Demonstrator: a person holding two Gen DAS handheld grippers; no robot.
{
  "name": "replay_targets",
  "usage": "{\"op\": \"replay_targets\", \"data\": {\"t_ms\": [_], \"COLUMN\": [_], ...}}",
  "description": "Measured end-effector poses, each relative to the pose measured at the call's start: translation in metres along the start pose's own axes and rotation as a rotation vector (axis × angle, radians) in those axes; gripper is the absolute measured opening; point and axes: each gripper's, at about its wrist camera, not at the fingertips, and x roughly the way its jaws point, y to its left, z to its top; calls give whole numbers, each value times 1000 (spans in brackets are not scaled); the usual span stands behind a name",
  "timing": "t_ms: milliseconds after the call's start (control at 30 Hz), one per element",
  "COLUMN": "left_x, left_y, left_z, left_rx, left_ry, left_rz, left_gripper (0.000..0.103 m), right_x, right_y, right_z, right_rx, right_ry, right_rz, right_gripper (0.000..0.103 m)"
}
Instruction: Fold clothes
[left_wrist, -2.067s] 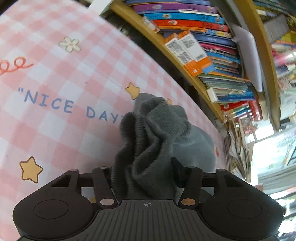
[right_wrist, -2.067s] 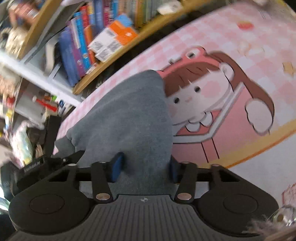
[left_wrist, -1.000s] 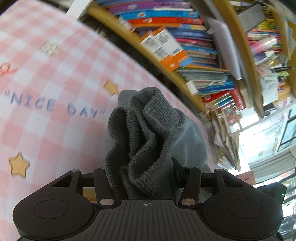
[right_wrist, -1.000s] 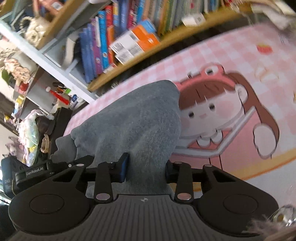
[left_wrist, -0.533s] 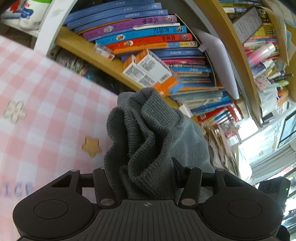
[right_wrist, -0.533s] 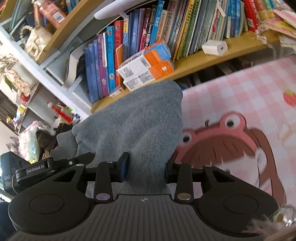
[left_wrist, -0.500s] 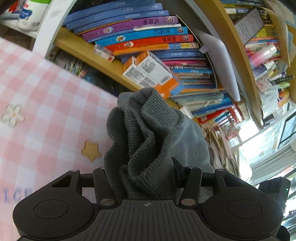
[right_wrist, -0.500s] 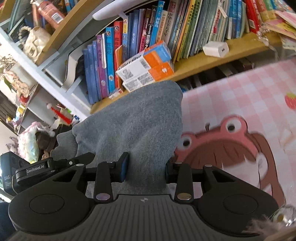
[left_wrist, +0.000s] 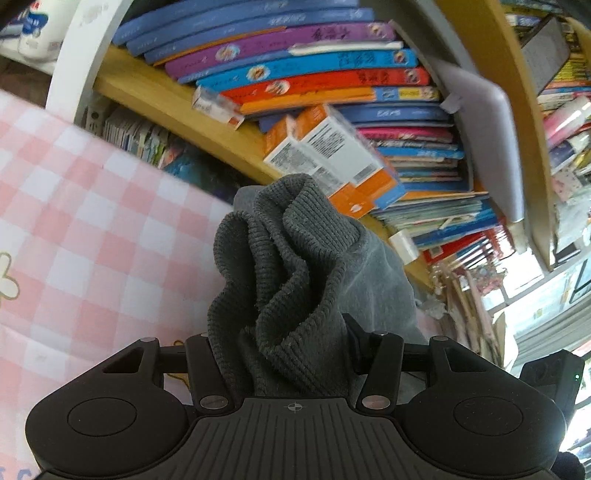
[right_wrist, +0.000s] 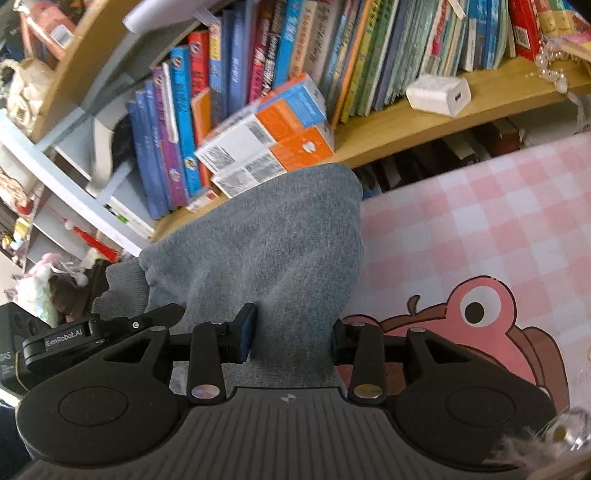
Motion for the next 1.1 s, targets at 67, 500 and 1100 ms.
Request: {"op": "replay_targets", "data": {"t_ms": [67, 500, 1100], "left_x": [5, -52, -116], "left_y": [4, 7, -32], "left_z": [-4, -11, -111], "left_rx": [-7, -32, 95], "left_ry": [6, -147, -119], "left_rz": [13, 84, 275], "left_gripper": [54, 77, 83], "right_x": [6, -30, -106], "right_y": [-6, 7, 52], "right_z": [-2, -19, -124], "right_rx": [14, -53, -129], "right_ry": [15, -80, -127], "right_rz": [-15, -92, -313], "right_gripper": [41, 75, 86]}}
